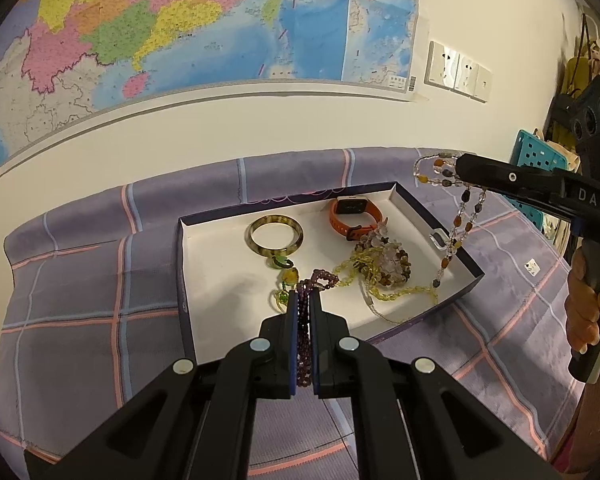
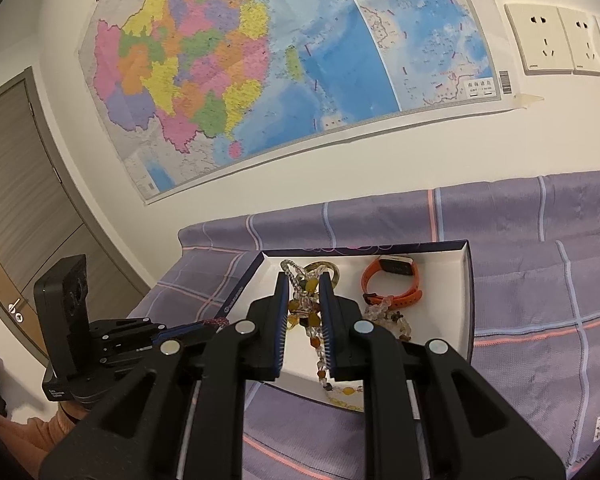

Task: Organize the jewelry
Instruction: 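Lower the bead necklace into the lid with the right gripper while the left lowers the maroon bracelet in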

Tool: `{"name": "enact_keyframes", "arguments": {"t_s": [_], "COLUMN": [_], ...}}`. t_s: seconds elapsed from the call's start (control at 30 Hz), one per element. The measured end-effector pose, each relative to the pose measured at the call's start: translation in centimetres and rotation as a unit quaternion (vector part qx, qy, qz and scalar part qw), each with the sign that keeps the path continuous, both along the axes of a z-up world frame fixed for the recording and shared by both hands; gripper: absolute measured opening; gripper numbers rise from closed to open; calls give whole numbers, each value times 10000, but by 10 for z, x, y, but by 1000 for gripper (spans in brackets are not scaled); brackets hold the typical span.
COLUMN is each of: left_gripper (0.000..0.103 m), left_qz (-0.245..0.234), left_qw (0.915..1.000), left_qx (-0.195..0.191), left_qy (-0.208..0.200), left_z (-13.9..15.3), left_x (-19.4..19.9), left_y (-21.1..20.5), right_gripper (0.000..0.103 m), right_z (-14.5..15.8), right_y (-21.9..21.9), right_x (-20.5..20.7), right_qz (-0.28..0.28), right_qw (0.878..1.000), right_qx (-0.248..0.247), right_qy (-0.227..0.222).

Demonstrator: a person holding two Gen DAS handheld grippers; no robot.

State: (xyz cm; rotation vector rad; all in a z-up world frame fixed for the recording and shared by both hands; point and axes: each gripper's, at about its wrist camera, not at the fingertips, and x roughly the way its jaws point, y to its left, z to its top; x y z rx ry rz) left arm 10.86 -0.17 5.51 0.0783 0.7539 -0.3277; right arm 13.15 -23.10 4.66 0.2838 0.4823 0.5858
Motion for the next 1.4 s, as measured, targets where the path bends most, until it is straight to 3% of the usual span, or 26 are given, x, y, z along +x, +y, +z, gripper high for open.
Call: {"name": "enact_keyframes", "arguments": {"t_s": [1.4], "left_gripper": [4], "left_qz": [218], "left_qw": [9987], "left_qx": [166], "left_qy": [420], "left_z": [-30], "left_x": [34], "left_y": [-1], "right_gripper": [16], "right_z": [-25], "right_y": [13], "right_x": [32], "right_qz": [61], "right_qw": [9991], "right_qx": [-117], "right_qy": [396]}}
